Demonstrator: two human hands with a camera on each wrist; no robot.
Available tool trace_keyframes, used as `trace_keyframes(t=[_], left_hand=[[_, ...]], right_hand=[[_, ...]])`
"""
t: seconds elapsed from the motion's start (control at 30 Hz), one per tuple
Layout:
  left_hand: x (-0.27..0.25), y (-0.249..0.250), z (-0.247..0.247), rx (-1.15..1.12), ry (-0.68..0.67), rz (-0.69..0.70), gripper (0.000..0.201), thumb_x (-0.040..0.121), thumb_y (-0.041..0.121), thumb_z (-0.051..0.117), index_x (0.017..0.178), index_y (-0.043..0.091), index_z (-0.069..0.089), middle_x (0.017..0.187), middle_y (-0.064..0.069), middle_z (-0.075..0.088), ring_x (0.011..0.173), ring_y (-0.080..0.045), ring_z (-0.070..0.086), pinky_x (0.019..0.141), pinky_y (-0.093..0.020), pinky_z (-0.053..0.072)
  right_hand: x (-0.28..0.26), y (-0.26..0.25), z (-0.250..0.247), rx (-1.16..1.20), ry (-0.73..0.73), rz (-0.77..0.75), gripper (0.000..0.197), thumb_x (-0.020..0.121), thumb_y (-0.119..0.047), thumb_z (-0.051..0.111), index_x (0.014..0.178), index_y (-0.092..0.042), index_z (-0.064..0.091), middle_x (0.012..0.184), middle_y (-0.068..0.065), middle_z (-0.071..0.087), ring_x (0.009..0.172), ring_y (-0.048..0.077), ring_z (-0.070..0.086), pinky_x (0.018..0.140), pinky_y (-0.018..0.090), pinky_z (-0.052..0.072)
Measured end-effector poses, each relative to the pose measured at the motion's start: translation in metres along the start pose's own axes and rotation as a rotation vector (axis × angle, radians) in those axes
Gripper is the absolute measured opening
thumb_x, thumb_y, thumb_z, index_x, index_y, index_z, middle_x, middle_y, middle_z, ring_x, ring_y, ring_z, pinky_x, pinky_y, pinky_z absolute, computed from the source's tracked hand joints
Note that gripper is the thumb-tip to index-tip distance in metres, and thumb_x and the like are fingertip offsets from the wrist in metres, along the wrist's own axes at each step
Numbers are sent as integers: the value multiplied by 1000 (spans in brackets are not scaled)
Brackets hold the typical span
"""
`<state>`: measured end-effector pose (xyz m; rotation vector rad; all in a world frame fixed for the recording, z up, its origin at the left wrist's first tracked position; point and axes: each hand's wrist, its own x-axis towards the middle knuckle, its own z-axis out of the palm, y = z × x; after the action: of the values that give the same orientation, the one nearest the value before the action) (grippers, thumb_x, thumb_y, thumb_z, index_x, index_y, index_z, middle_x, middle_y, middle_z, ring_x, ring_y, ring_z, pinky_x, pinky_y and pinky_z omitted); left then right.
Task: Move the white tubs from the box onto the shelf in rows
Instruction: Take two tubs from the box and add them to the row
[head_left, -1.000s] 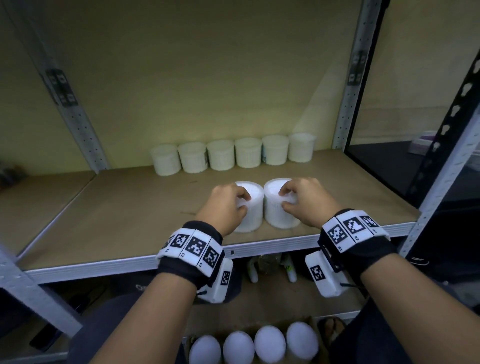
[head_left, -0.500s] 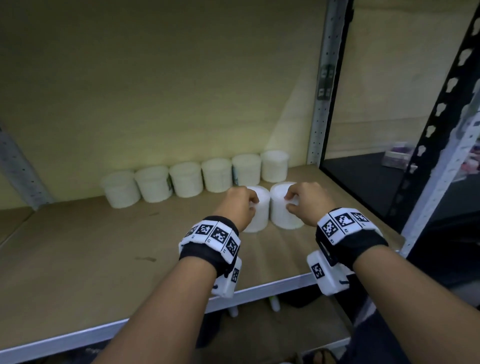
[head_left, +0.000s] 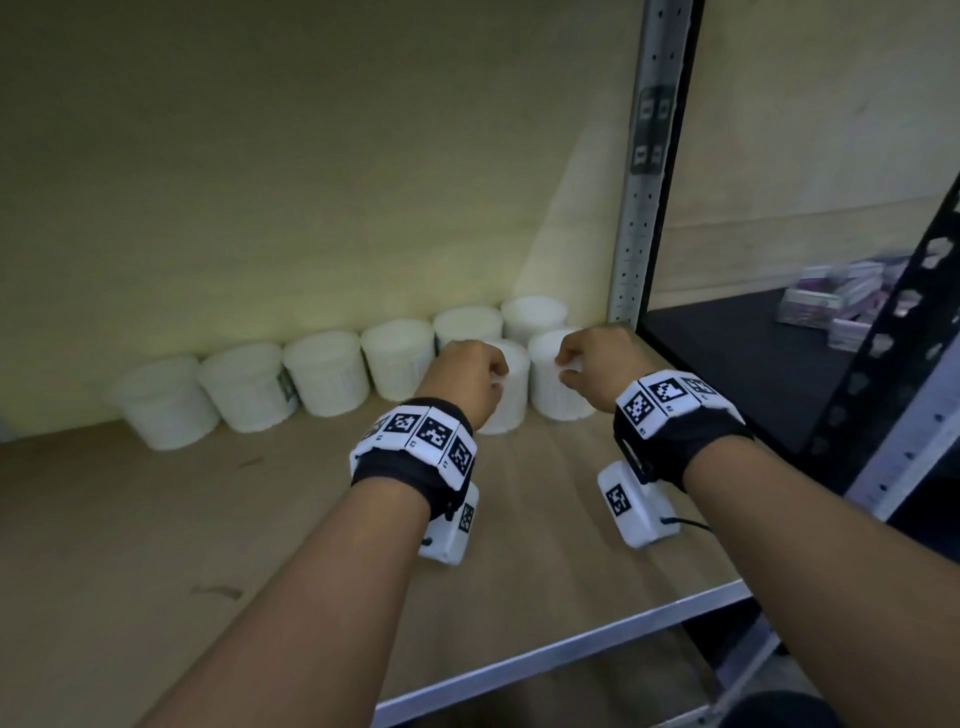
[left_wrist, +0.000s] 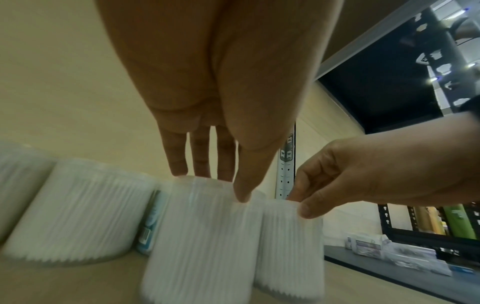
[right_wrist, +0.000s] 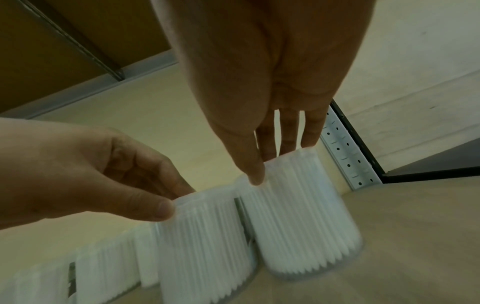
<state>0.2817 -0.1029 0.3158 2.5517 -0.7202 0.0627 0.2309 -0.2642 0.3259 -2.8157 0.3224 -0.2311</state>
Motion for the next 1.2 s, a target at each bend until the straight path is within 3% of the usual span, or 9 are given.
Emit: trace_keyframes(t=[0.27,0.47,0.8,1.0,1.2], left_hand=[[1,-1,2,32,4,8,31,92,10,56,122,11,62,128,-9,61,119,-24,57,101,-31,45],[-19,4,-13,30,-88,28,50,88,22,62,135,13,49,139,-7,48,128,-21,47,103,-27,37],[-109,22,-21,10,-95,26,51,86,32,63,132,16,50,136,-2,49,126,-18,47,103,-30,39],[-169,21,-11,-12,-133,13,48,86,36,62,130,20,51,134,0,51,123,-17,48,96,-25,38],[-218,17,6,-75,-153,42,34,84,31,65,116,18,60,114,1,56,106,-16,56,85,-23,41]], right_hand=[[6,0,1,5,-14,-9,30,92,-16,55,120,-16,64,125,6,64,112,25,60,94,31,48],[-19,-2,-10,12,-54,-64,48,90,-21,58,137,-14,50,138,8,53,128,22,49,102,25,38],[-112,-10,-8,58,-95,-68,47,88,-26,59,133,-22,52,138,3,52,127,21,49,103,35,45],[-167,-18,-4,41,-110,-84,45,87,-25,59,131,-21,54,135,2,53,125,20,48,103,33,41],[-212,-20,14,42,-150,-72,37,85,-27,60,121,-19,61,123,3,58,115,22,54,99,32,44]])
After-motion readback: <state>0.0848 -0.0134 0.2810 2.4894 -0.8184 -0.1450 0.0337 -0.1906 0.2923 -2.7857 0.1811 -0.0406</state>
